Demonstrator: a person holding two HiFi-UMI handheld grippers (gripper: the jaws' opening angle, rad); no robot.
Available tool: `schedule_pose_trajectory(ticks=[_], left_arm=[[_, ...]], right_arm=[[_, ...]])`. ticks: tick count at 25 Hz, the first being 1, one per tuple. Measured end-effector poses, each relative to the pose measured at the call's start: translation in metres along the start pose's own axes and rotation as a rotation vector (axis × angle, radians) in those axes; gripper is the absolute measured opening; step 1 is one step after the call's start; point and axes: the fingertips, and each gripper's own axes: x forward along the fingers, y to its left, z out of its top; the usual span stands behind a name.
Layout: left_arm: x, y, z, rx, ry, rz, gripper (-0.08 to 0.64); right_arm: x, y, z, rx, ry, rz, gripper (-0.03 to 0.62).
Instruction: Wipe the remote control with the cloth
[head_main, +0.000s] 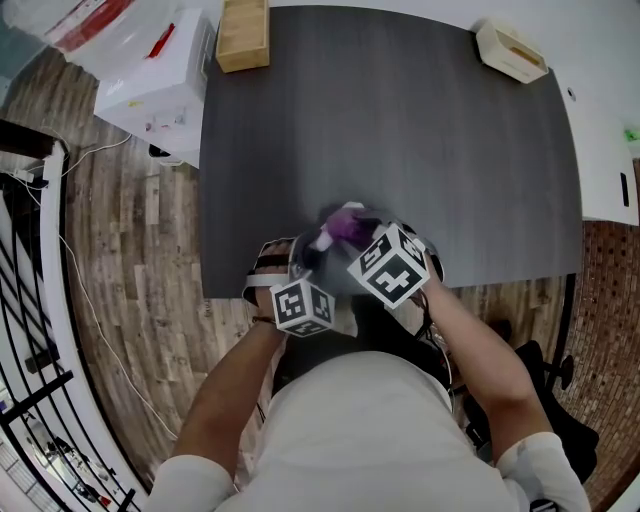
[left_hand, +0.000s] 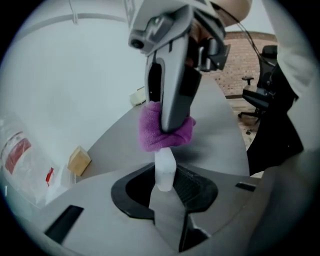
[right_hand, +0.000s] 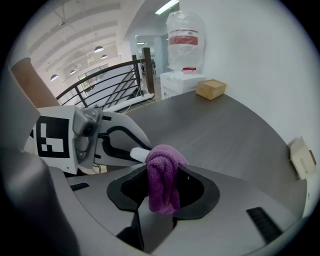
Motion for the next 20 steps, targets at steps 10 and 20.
schedule_pose_trajectory(ticks=[10,20], left_arm=[[0.001,-0.007,-0.001,0.179,-0.007,0.009,0.101],[0.007,-0.018,-0.013,0.206,0.017,-0.060,0.104]], right_arm=[[0.010,-0.072,-0.050,0.064,0.150,-0.135,0.149],[-0.005,-0.053,-0.015,0.019,0.027,-0.156,0.149]])
